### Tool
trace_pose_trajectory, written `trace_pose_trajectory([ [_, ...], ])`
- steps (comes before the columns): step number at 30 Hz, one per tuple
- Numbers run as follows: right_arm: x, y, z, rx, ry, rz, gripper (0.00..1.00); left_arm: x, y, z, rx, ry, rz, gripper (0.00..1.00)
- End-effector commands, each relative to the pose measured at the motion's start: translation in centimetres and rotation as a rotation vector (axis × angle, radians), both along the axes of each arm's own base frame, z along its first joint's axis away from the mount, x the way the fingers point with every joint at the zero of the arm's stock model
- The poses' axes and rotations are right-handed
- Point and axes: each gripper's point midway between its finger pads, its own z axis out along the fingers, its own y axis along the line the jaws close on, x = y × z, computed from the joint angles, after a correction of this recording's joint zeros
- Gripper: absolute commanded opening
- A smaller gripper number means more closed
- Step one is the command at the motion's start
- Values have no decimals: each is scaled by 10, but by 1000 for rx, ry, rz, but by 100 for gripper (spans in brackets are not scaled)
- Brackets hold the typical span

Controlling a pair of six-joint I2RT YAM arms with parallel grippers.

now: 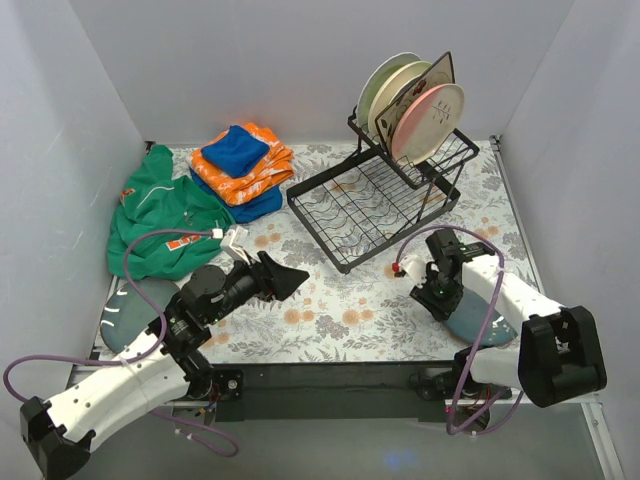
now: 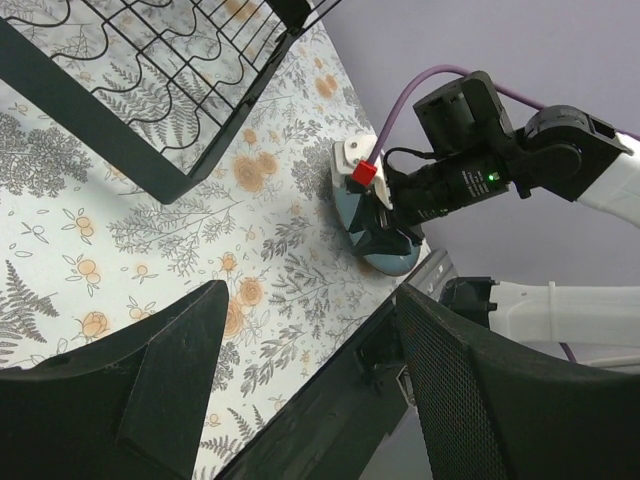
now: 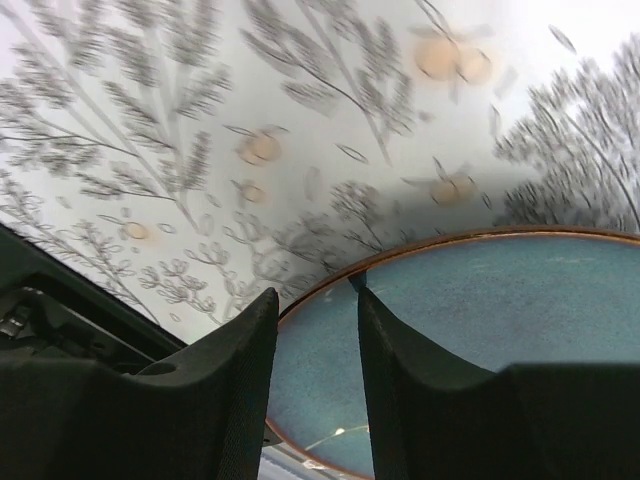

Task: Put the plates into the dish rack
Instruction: Grab a plate with the right arm

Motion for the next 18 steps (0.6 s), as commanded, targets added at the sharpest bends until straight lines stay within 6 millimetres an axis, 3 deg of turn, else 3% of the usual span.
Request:
trace_pose_trajectory([
  [1,-7,39,6,92,30,152,43,-3,-4,-10,-11,43,-23,66],
  [5,-6,62,11,114,29,248,43,-6,-7,-16,-27,75,-37,66],
  [18,-31,136,12,167,98,517,43,-17,1,-36,-78,154,-23,66],
])
